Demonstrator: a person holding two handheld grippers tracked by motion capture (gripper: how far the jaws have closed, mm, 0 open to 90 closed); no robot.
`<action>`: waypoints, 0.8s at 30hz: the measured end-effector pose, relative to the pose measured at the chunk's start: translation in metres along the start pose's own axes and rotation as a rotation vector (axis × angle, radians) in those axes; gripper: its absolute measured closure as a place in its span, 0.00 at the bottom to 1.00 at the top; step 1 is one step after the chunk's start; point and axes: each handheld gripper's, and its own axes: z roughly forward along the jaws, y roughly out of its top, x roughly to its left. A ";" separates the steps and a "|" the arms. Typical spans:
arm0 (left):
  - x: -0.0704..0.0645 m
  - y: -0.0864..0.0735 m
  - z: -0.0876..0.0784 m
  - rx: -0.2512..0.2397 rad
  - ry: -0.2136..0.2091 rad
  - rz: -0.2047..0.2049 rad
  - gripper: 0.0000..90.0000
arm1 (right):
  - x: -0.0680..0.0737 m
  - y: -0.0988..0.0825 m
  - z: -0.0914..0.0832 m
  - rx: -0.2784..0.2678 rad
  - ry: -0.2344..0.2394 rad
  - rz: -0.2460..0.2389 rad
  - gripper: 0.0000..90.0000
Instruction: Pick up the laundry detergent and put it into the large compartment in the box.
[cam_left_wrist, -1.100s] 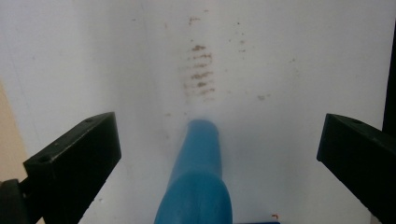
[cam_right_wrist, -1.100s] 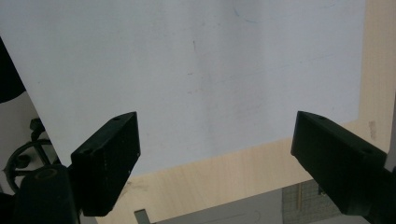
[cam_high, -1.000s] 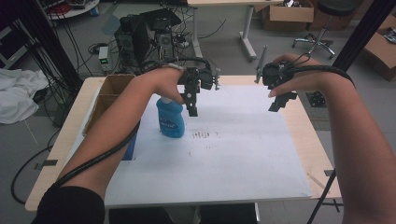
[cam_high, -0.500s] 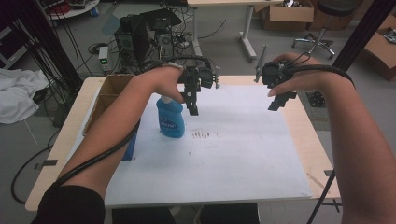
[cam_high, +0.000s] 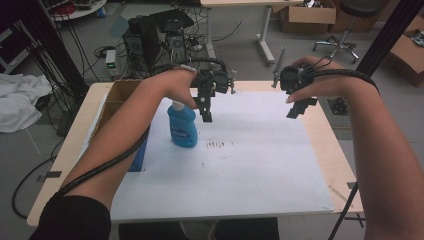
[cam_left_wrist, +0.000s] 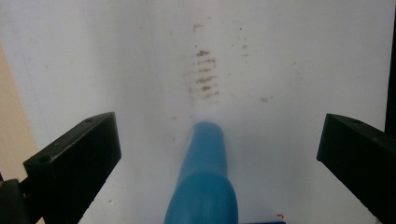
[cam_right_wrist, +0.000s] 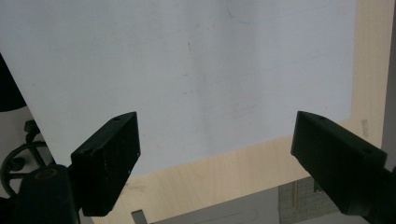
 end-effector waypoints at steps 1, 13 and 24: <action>0.001 0.000 0.000 -0.002 -0.004 0.001 0.00 | 0.000 0.000 0.000 0.001 -0.001 0.000 0.17; -0.003 -0.002 -0.009 -0.006 0.013 0.013 0.00 | -0.003 -0.005 0.003 -0.011 0.003 0.005 0.17; -0.010 -0.020 -0.027 -0.014 0.035 0.008 0.00 | 0.001 -0.001 0.002 -0.019 -0.001 0.005 0.17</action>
